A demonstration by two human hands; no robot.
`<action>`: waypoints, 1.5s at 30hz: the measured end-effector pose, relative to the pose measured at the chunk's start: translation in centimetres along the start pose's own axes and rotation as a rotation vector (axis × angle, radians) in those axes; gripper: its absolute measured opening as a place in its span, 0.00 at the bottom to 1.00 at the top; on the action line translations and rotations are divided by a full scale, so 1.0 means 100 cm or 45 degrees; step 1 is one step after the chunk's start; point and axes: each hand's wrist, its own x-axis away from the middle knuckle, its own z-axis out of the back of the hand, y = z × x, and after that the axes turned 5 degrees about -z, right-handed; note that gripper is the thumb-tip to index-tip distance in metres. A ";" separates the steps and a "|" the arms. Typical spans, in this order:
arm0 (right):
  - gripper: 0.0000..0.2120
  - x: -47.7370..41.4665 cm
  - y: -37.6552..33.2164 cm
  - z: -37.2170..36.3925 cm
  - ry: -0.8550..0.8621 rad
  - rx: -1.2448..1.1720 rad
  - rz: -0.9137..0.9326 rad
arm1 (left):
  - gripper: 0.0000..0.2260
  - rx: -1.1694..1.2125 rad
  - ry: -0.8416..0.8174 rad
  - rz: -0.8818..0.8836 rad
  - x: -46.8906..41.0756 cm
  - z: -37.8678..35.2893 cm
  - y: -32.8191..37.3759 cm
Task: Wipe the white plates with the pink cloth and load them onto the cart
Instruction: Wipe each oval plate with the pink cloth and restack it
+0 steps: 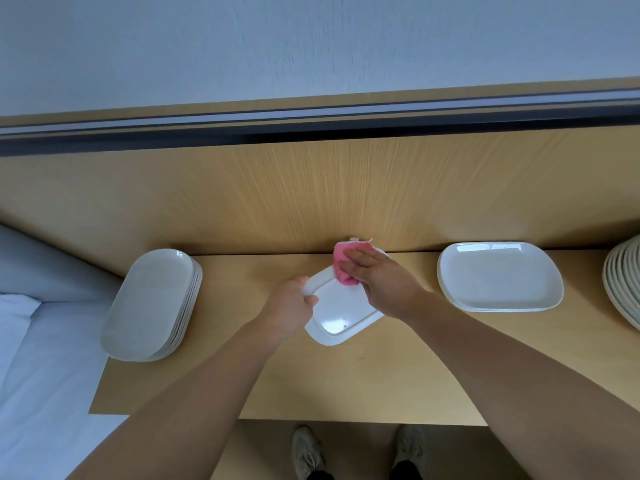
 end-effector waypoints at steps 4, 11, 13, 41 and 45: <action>0.25 0.004 0.015 0.003 -0.008 -0.088 -0.136 | 0.18 0.007 0.009 0.041 -0.003 -0.001 -0.002; 0.20 0.033 0.015 -0.010 0.076 -0.277 -0.330 | 0.16 0.002 0.007 0.103 -0.001 -0.006 -0.007; 0.19 0.047 0.017 -0.014 0.105 -0.273 -0.413 | 0.15 0.026 0.005 0.128 0.000 -0.010 -0.011; 0.26 0.103 -0.072 -0.084 0.280 -0.197 -0.347 | 0.05 0.027 0.008 0.111 0.009 -0.016 -0.003; 0.32 0.099 -0.089 -0.088 0.248 -0.055 -0.243 | 0.10 0.013 -0.020 0.126 0.012 -0.013 -0.003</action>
